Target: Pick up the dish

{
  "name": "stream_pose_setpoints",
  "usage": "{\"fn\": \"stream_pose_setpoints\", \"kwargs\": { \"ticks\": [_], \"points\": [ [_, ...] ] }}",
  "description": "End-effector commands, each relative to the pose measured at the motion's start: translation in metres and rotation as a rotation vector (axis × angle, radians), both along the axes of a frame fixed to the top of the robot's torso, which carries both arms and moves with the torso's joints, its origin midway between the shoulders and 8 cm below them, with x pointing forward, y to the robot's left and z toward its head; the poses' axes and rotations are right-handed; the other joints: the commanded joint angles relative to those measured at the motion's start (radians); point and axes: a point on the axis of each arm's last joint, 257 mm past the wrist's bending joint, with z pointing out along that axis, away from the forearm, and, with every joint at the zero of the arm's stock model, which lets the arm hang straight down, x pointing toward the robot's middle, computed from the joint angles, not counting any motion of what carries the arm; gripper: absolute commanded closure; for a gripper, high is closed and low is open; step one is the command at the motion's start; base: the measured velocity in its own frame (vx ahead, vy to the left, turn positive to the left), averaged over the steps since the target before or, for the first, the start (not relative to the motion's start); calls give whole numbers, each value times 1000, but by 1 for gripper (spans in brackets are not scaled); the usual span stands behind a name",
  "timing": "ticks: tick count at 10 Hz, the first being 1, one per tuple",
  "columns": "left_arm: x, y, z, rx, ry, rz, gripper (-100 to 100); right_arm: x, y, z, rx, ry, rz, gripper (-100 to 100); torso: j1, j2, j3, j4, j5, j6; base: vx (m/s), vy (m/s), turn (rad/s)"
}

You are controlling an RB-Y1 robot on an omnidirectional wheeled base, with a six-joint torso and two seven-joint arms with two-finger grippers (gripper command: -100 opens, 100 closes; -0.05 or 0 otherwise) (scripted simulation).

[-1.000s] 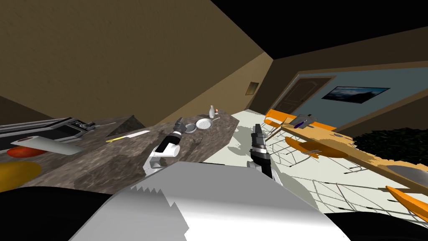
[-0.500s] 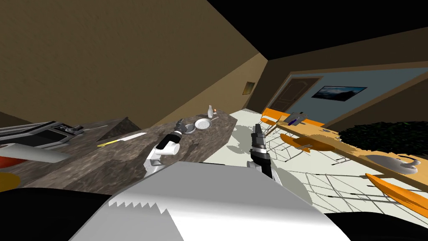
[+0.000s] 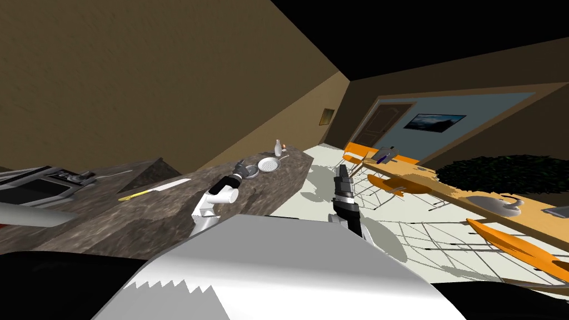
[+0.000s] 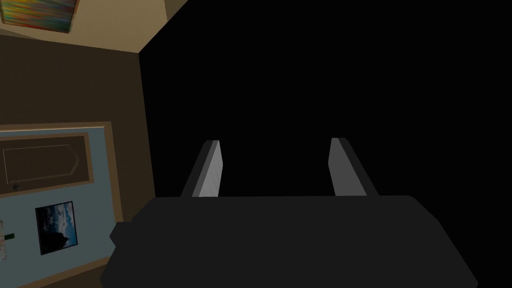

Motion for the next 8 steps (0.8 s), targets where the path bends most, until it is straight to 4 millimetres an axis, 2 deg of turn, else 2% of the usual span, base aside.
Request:
{"fn": "stream_pose_setpoints", "kwargs": {
  "ticks": [1, 8],
  "points": [
    [1, 3, -12, -32, 46, 5, -100, 0, 0, 0, 0, 0, 0, 0, 0, 0, 0, 0, 0, 0, -20, 31, -110],
    [0, 11, -53, -116, 217, 28, -100, 0, 0, 0, 0, 0, 0, 0, 0, 1, 0, 0, 0, 0, -21, 25, -79]
  ]
}}
